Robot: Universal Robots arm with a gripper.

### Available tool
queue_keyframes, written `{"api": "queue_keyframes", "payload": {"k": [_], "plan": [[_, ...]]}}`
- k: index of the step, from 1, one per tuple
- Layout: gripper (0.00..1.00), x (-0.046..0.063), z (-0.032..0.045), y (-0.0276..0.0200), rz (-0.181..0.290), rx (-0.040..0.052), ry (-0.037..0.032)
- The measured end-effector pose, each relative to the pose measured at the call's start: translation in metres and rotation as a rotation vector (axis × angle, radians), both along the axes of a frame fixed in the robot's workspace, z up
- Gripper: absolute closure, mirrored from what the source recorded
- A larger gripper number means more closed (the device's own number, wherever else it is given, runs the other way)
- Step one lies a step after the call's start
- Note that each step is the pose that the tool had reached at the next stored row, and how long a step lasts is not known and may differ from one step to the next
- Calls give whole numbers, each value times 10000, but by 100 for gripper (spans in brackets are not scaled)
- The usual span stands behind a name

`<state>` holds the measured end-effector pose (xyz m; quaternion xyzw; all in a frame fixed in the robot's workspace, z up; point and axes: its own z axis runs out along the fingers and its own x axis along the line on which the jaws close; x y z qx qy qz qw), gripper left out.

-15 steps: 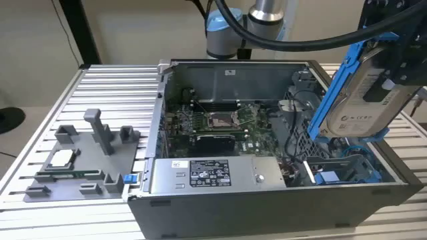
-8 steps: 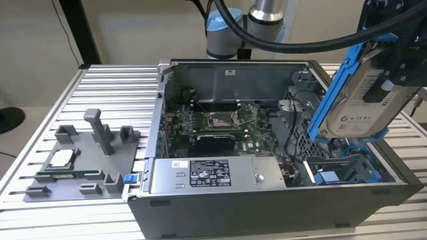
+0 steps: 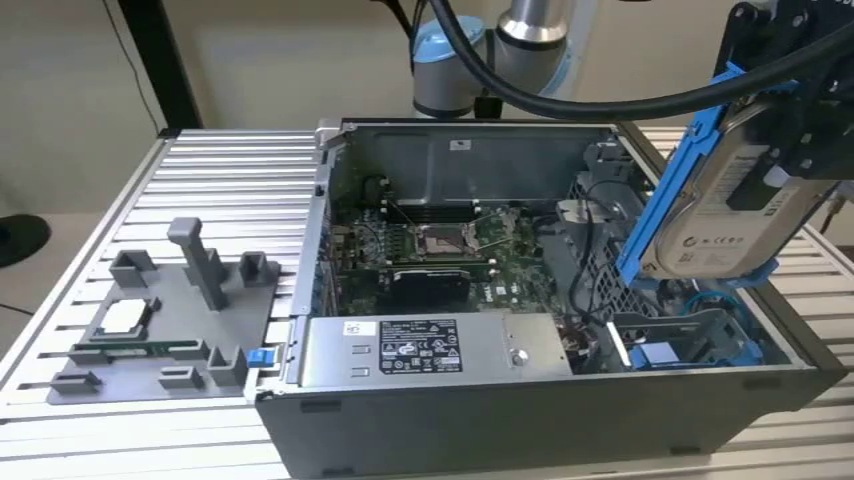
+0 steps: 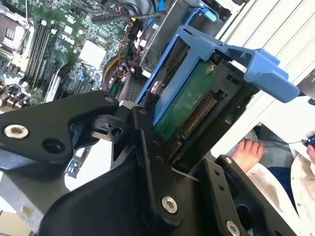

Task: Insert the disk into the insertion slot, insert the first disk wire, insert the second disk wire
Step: 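Insert the disk into the insertion slot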

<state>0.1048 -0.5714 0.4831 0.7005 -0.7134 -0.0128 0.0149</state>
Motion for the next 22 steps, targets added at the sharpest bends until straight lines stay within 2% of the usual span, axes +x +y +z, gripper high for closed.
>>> {"api": "queue_keyframes", "payload": {"k": [22], "plan": [[100, 49, -40, 0, 10, -1, -1]]}}
